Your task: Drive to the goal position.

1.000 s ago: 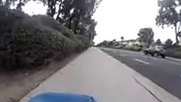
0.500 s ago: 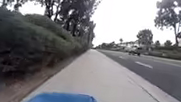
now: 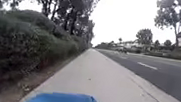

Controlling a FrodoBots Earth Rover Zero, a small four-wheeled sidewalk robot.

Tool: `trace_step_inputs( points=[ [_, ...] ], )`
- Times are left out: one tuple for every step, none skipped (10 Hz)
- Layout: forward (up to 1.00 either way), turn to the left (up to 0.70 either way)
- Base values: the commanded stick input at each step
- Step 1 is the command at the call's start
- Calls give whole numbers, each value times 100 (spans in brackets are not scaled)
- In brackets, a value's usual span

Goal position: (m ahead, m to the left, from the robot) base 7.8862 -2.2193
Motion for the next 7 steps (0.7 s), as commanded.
trace_step_inputs(
  points=[
    [100, 0],
    [100, 0],
    [100, 0],
    [100, 0],
    [100, 0],
    [100, 0],
    [100, 0]
  ],
)
